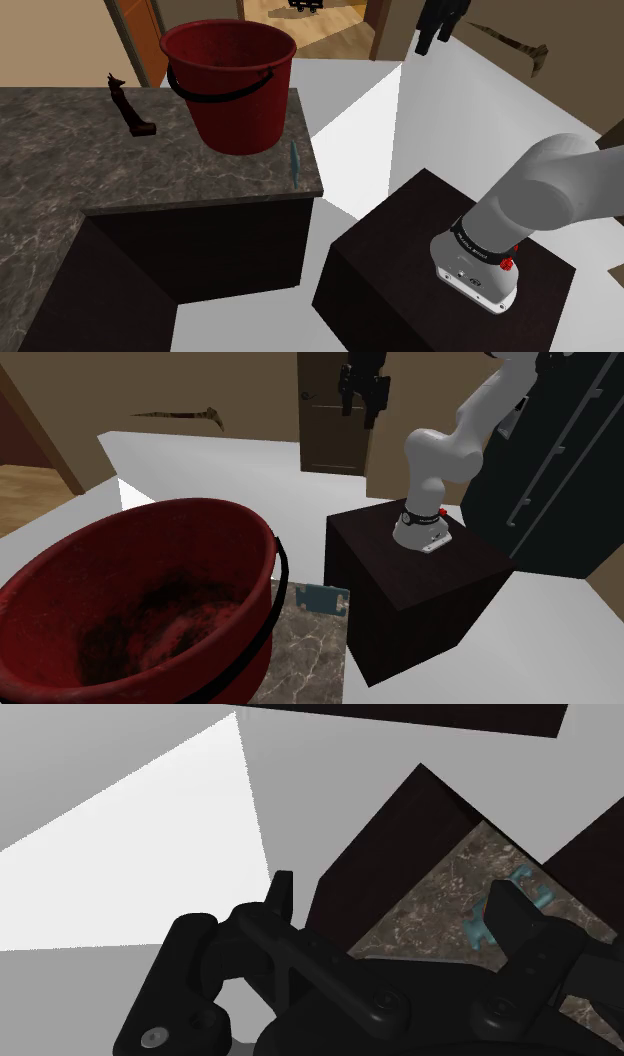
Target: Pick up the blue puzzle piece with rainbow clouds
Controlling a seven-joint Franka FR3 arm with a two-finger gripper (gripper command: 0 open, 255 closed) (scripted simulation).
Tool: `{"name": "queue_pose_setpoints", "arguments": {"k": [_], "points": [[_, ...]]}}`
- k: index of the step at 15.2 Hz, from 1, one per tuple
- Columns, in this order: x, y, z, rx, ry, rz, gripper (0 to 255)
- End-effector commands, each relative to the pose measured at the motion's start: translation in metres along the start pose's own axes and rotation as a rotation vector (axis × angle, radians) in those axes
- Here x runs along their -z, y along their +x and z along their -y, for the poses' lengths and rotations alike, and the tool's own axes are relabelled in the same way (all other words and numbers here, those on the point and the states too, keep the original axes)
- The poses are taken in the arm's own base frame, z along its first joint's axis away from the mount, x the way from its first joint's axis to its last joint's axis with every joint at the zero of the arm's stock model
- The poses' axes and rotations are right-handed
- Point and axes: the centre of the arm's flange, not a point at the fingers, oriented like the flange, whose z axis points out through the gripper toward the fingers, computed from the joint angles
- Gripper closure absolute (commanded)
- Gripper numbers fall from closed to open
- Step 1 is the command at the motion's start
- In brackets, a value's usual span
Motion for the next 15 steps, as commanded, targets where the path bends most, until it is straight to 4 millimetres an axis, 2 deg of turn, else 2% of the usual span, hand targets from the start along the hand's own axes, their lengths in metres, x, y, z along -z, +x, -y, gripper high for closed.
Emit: {"name": "queue_pose_setpoints", "arguments": {"k": [1, 15], "points": [[0.000, 0.000, 0.000, 0.000, 0.000, 0.000, 0], [-0.127, 0.085, 0.102, -0.286, 0.024, 0.028, 0]]}}
